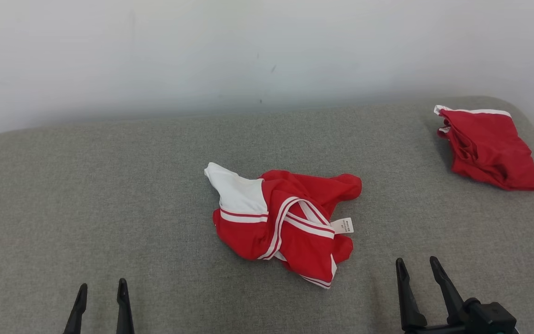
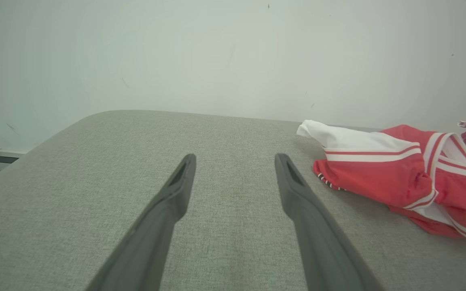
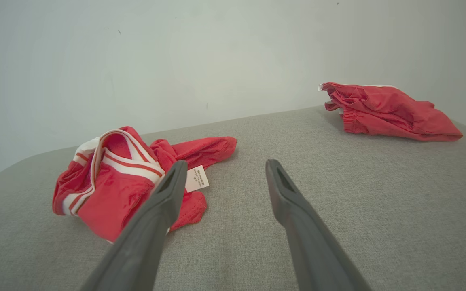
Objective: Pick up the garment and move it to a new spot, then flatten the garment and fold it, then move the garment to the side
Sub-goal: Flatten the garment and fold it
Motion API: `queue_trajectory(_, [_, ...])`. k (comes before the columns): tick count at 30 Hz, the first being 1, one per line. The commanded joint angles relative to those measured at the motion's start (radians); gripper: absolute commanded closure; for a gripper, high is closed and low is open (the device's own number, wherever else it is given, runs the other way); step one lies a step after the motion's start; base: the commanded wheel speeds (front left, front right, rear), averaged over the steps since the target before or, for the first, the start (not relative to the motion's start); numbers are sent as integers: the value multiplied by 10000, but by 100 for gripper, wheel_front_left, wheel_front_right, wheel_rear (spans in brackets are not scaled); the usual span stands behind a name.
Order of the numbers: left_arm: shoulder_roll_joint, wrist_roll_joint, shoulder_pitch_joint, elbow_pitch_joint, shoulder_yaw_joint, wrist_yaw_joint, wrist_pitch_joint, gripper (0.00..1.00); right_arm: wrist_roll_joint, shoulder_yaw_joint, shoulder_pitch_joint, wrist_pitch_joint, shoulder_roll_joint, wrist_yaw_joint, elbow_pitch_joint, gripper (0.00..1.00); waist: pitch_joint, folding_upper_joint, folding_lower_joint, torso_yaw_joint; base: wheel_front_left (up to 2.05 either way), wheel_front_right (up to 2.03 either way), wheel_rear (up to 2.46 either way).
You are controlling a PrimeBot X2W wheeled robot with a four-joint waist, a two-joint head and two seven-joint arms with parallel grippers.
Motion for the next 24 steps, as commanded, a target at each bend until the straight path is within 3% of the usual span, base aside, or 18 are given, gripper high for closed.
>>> queue_trajectory(1, [-20, 59, 22, 10, 15, -10, -30, 0, -24, -6, 83, -1, 22, -26, -36, 0, 20, -1, 0, 3, 0, 0, 0])
queue_trajectory(19, [-20, 76, 34, 23, 80, -71, -30, 0, 22, 53, 103, -1, 20, -26, -7, 0, 9, -1, 0, -85, 0, 0, 0])
queue_trajectory(24, [-20, -129, -359, -111, -447, -138, -30, 0, 36, 88, 15, -1, 22, -26, -5, 0, 75, -1, 0, -205, 0, 0, 0])
